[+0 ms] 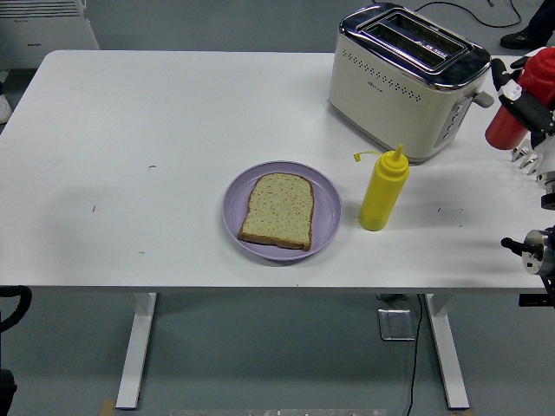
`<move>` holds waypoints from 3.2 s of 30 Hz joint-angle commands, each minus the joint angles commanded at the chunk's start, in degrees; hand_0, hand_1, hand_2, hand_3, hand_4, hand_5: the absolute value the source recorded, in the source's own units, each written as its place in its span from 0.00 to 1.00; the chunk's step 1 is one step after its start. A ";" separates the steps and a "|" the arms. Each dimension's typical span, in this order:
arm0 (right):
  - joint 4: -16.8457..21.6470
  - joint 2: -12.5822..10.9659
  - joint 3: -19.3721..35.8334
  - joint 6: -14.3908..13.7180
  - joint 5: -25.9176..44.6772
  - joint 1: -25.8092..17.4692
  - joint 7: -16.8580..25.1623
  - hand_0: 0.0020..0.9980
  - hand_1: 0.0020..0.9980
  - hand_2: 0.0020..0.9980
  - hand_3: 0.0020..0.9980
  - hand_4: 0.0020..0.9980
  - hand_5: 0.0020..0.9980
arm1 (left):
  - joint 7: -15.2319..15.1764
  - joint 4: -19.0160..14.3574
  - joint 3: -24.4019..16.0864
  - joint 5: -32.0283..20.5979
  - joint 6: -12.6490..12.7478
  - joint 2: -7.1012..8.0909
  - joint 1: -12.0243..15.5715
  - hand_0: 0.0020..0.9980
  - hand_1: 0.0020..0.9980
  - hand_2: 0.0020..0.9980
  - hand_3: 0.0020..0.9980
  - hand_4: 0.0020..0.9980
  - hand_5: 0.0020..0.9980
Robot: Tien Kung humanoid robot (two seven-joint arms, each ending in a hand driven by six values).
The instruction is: Pick up the cup,pour liquid into bread,place the cup on the desk
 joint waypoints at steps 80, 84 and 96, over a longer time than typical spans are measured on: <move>-9.70 -4.79 -40.03 6.13 -67.44 38.33 -29.63 0.00 0.14 0.29 0.31 0.66 0.05 | 0.14 0.12 -0.84 -0.07 -0.15 -0.34 0.35 0.75 0.76 0.76 0.66 0.60 1.00; -9.28 -4.11 -48.56 6.65 -67.44 39.79 -29.42 0.00 0.15 0.29 0.31 0.65 0.05 | 0.14 0.15 -0.65 -0.08 -0.19 -0.38 0.28 0.75 0.76 0.76 0.66 0.60 1.00; -8.19 -4.30 -45.05 5.80 -67.44 38.30 -30.38 0.01 0.15 0.29 0.31 0.64 0.03 | 0.10 0.15 -0.75 -0.08 -0.10 -0.35 0.37 0.75 0.76 0.76 0.66 0.60 1.00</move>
